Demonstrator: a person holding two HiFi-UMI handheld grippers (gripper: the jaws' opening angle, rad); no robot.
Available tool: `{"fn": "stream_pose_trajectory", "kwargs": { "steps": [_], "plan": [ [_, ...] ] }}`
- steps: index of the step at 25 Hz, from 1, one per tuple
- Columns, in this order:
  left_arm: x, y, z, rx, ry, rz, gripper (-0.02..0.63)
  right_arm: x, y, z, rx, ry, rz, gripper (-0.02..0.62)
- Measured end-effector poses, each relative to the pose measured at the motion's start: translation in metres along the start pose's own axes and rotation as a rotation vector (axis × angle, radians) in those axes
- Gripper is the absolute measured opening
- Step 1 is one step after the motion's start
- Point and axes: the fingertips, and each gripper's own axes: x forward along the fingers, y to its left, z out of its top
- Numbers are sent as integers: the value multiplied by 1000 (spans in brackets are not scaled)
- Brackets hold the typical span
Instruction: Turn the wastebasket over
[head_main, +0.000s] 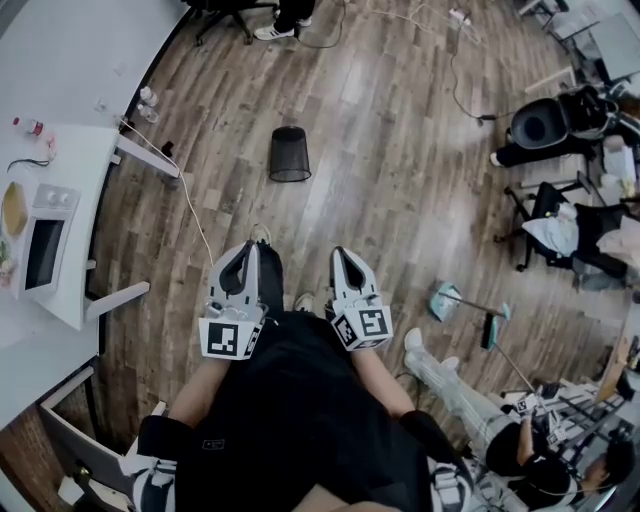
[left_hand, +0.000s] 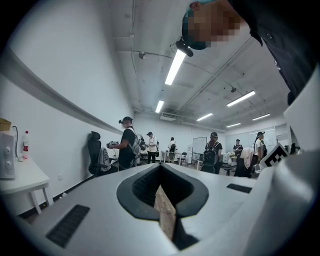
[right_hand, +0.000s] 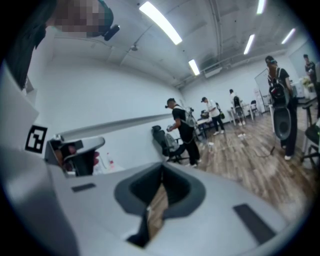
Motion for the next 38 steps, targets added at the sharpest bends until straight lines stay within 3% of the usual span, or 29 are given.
{"fn": "stream_pose_trajectory", "kwargs": {
  "steps": [10, 19, 27, 38],
  "plan": [
    [84, 89, 0, 0, 57, -9, 34, 118, 0, 6, -29, 83, -27, 32],
    [150, 166, 9, -2, 52, -11, 34, 212, -4, 8, -78, 141, -44, 32],
    [180, 184, 2, -23, 69, 44, 34, 269, -24, 10, -116, 195, 19, 32],
    [234, 181, -13, -13, 70, 202, 34, 346, -76, -21, -169, 318, 168, 32]
  ]
}}
